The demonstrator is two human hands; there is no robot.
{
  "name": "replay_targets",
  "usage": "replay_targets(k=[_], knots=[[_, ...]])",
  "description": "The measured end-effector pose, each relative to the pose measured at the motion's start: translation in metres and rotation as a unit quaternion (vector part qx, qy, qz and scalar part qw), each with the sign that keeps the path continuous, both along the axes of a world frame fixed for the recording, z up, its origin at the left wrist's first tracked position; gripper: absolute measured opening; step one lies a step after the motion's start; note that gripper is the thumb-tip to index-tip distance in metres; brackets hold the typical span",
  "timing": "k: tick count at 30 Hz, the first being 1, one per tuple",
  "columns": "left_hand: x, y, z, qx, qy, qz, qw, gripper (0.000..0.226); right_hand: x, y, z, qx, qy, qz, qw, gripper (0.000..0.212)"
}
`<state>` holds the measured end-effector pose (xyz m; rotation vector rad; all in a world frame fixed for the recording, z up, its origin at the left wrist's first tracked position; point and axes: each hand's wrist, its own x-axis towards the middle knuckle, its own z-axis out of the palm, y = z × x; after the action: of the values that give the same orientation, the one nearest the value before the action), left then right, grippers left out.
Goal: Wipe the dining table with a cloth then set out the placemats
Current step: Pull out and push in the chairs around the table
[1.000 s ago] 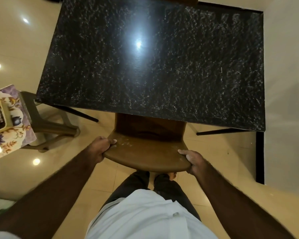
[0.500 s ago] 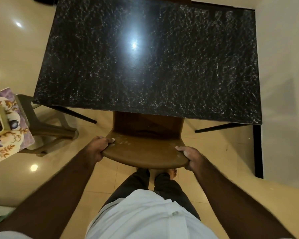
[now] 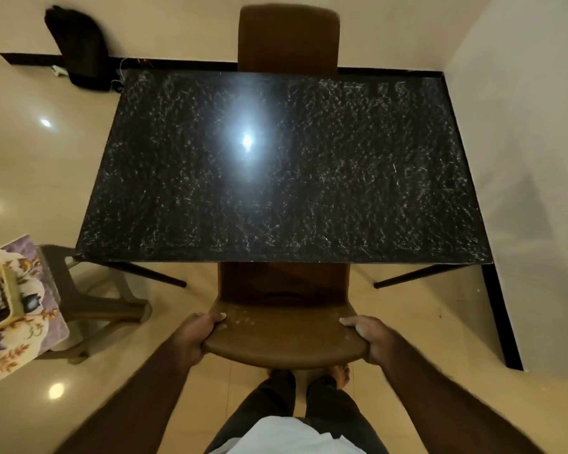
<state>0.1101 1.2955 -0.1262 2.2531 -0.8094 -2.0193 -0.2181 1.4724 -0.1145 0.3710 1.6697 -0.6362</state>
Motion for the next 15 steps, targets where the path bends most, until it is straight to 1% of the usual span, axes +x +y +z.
replay_targets(k=[2, 3, 4, 5, 6, 7, 8, 9, 10, 11, 13, 14, 15], knots=[[-0.003, 0.003, 0.012, -0.010, -0.001, -0.035, 0.999, 0.036, 0.001, 0.001, 0.003, 0.001, 0.021, 0.016, 1.000, 0.027], [-0.003, 0.004, 0.016, -0.022, -0.002, -0.068, 0.997, 0.045, 0.002, 0.001, 0.002, -0.001, 0.043, 0.033, 0.999, 0.034], [-0.003, 0.004, 0.020, -0.042, -0.007, -0.119, 0.992, 0.061, 0.003, 0.001, 0.003, -0.002, 0.075, 0.070, 0.995, 0.045], [-0.001, 0.004, 0.024, -0.080, -0.022, -0.191, 0.978, 0.084, 0.005, 0.000, 0.005, -0.002, 0.115, 0.124, 0.985, 0.062], [0.001, 0.005, 0.028, -0.132, -0.050, -0.287, 0.947, 0.106, 0.009, -0.001, 0.009, 0.001, 0.168, 0.202, 0.965, 0.081], [0.004, 0.007, 0.030, -0.186, -0.089, -0.393, 0.896, 0.123, 0.014, 0.001, 0.014, -0.005, 0.224, 0.290, 0.931, 0.095], [0.006, 0.012, 0.029, -0.240, -0.127, -0.492, 0.827, 0.133, 0.022, 0.002, 0.024, -0.022, 0.269, 0.371, 0.889, 0.103], [0.005, 0.019, 0.033, -0.286, -0.154, -0.568, 0.757, 0.137, 0.029, 0.006, 0.031, -0.047, 0.309, 0.444, 0.840, 0.108], [0.004, 0.027, 0.035, -0.323, -0.161, -0.614, 0.702, 0.139, 0.038, 0.009, 0.037, -0.071, 0.339, 0.507, 0.789, 0.112], [0.001, 0.036, 0.039, -0.353, -0.156, -0.638, 0.666, 0.140, 0.047, 0.012, 0.045, -0.087, 0.357, 0.563, 0.740, 0.115], [0.000, 0.052, 0.039, -0.413, -0.156, -0.657, 0.611, 0.141, 0.064, 0.019, 0.048, -0.106, 0.381, 0.638, 0.661, 0.120], [0.000, 0.056, 0.036, -0.434, -0.162, -0.660, 0.591, 0.140, 0.071, 0.023, 0.048, -0.115, 0.393, 0.656, 0.634, 0.120], [0.000, 0.059, 0.034, -0.447, -0.166, -0.659, 0.581, 0.137, 0.077, 0.027, 0.044, -0.125, 0.413, 0.663, 0.612, 0.120]])
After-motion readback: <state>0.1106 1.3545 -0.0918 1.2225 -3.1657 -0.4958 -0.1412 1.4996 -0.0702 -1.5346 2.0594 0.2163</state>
